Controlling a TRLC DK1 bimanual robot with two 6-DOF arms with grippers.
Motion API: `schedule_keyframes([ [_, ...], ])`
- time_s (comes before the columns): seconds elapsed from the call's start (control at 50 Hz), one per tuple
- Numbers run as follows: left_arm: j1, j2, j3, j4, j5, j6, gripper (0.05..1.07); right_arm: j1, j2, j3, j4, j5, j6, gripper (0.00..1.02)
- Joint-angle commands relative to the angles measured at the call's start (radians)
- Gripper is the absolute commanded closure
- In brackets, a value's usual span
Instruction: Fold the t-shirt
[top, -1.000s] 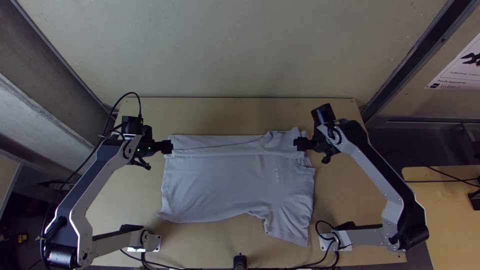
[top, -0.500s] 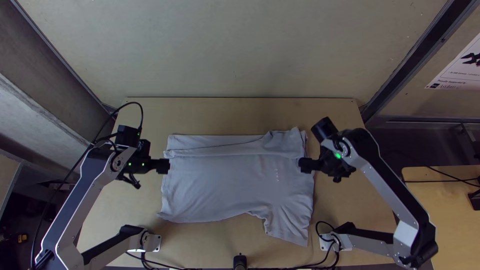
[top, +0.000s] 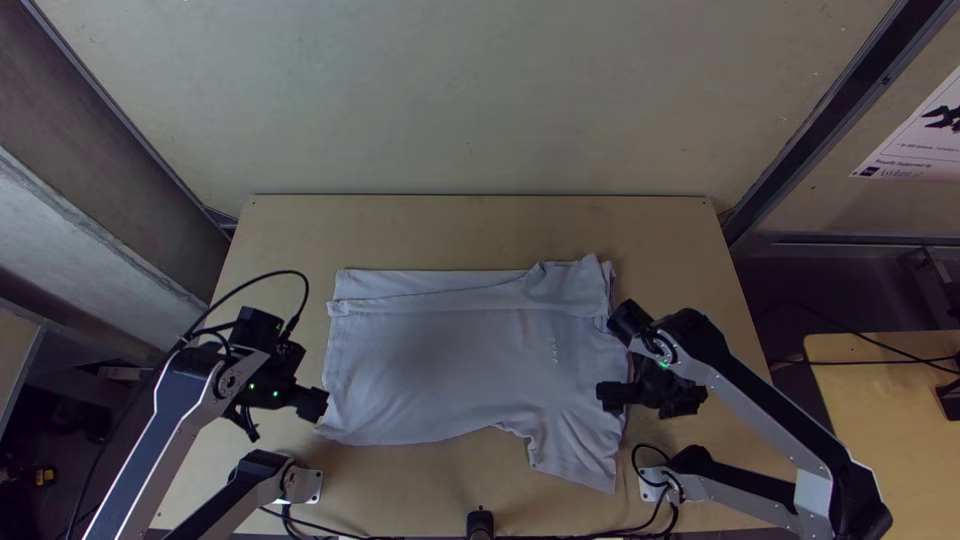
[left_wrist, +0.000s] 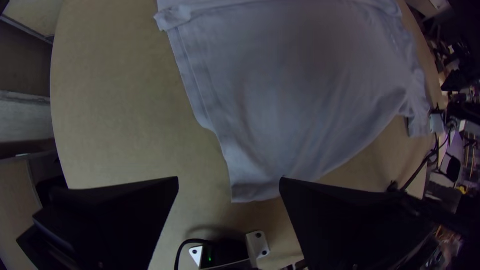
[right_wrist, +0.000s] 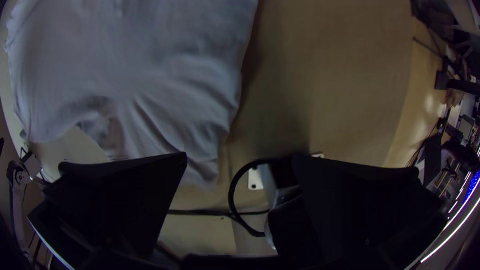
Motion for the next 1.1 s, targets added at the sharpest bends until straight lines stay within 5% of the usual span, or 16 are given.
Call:
schedule_keyframes([
  [0.0, -0.008, -0.024, -0.062, -0.033, -0.005, 0.052, 0.11, 0.013, 0.018, -0.062, 0.013, -0.065, -0.017, 0.09],
  [0.22, -0.003, -0.003, -0.137, -0.029, -0.017, 0.084, 0.11, 0.021, 0.014, -0.149, 0.091, -0.154, -0.050, 0.10],
  [1.08, -0.221, 0.471, -0.139, 0.052, -0.072, 0.069, 0.16, 0.042, 0.188, -0.149, 0.163, -0.156, -0.102, 0.10],
])
